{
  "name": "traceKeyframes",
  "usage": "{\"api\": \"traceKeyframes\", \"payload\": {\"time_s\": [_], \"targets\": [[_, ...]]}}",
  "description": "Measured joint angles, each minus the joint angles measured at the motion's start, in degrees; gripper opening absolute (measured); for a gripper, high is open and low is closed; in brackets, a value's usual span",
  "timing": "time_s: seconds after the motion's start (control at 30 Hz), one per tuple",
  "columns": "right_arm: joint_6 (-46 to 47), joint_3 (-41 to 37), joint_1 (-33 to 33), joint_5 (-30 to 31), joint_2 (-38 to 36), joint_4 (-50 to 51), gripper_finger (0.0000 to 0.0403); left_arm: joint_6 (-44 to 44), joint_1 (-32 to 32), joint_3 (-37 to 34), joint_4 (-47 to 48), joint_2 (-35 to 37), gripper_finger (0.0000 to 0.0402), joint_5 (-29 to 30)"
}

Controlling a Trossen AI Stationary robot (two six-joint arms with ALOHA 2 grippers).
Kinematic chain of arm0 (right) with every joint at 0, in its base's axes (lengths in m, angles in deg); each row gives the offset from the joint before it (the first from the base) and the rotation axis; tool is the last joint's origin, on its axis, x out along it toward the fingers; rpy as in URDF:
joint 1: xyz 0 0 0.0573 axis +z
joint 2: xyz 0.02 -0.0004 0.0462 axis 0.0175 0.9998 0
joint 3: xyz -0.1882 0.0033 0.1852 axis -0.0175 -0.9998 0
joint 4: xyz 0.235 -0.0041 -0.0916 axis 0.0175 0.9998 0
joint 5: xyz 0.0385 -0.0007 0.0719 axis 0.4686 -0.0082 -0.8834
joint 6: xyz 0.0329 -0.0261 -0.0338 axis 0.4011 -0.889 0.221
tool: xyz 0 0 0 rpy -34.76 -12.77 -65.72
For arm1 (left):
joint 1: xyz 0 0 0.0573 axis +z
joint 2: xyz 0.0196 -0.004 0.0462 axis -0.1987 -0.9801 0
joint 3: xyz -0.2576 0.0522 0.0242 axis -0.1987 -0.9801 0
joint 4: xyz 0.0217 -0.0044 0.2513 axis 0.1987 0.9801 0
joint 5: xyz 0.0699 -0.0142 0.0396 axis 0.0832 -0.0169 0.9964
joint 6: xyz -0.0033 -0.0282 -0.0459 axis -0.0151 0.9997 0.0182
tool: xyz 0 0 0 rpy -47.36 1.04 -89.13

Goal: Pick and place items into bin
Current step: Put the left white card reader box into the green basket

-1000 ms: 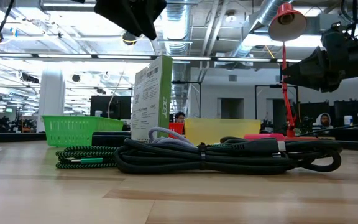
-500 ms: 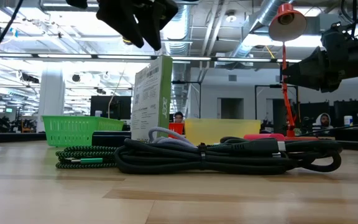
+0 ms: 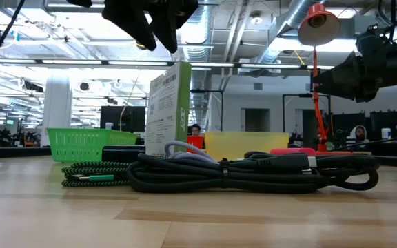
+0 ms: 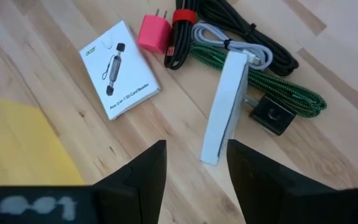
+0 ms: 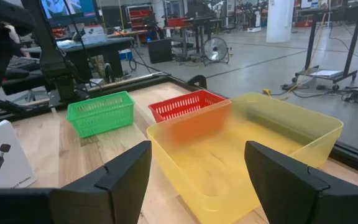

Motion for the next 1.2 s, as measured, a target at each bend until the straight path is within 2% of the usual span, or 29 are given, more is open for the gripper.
{"api": "traceKeyframes", "payload": {"time_s": [0.4, 0.6, 0.83, 1.2], "targets": [[0.0, 0.0, 0.0, 0.0, 0.0, 0.0, 0.0255, 0.5, -0.5, 0.0, -0.6, -0.4, 0.0158, 0.1], [0.0, 0.0, 0.0, 0.0, -0.1, 0.0, 0.0255, -0.7, -0.5, 0.0, -1.8, -3.0, 0.0158, 2.6], [0.0, 0.0, 0.0, 0.0, -0.1, 0.0, 0.0255, -1.4, -0.5, 0.0, -2.0, -6.1, 0.0158, 2.4], [0.0, 0.0, 0.0, 0.0, -0.1, 0.0, 0.0255, -0.6, -0.7, 0.0, -1.9, -6.4, 0.0158, 1.1]]}}
